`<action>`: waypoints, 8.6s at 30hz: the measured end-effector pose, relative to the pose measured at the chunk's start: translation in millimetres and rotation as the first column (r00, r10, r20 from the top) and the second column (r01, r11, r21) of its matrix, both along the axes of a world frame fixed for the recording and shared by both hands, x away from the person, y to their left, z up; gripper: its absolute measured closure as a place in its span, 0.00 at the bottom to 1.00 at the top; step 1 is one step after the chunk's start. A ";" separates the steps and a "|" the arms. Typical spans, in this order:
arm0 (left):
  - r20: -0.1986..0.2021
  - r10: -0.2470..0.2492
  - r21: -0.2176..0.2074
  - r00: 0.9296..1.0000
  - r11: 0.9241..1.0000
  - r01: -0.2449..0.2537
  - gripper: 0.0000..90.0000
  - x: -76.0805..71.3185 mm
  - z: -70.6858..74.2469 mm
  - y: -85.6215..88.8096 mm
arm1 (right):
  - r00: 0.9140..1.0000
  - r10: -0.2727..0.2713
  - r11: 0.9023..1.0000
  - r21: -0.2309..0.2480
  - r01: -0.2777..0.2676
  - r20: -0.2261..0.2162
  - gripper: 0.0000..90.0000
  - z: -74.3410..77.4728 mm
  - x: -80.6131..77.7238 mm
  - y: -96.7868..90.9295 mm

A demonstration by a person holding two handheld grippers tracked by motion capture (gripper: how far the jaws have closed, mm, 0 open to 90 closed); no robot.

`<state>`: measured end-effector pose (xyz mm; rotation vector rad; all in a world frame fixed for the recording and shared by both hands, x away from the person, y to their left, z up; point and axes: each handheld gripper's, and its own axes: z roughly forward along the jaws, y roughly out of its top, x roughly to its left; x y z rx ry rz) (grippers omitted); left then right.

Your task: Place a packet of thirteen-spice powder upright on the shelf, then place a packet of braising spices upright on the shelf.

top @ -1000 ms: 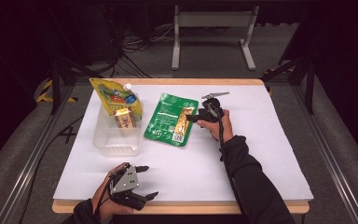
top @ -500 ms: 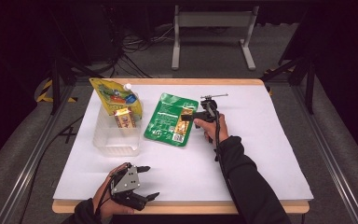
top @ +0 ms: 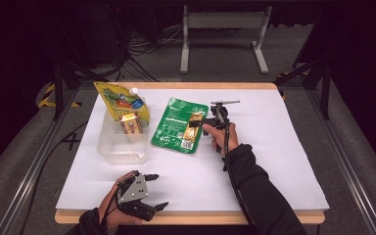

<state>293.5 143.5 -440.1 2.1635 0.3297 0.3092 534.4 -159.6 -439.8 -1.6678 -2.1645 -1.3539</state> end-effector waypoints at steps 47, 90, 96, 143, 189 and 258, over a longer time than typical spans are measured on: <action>-0.002 -0.014 -0.009 1.000 1.000 0.014 0.16 1.6 0.4 -2.2 | 0.984 -0.048 0.999 0.012 0.050 -0.173 0.96 -5.6 -9.8 13.3; -0.132 0.199 -0.019 0.971 0.979 -0.204 0.09 61.1 -8.8 -47.4 | 0.805 0.378 0.922 -0.266 -0.281 0.458 1.00 27.7 -107.6 -62.7; -0.189 0.190 -0.016 0.963 0.980 -0.196 0.09 69.8 -12.4 -55.9 | 0.776 0.405 0.913 -0.261 -0.314 0.483 1.00 28.4 -120.0 -72.2; -0.085 0.056 -0.073 0.995 0.995 -0.062 1.00 92.8 -0.2 -66.1 | 0.560 0.569 0.822 -0.417 -0.388 0.602 0.90 36.6 -159.6 -89.5; 0.076 0.039 -0.262 0.996 0.965 -0.018 0.96 77.4 51.7 -66.5 | 0.567 0.433 0.897 -0.273 -0.347 0.701 0.99 82.9 -168.3 -83.8; 0.180 0.411 -0.347 0.894 0.877 -0.333 1.00 72.5 103.1 66.8 | 0.497 0.389 0.902 -0.210 -0.377 0.775 0.99 129.0 -119.9 76.1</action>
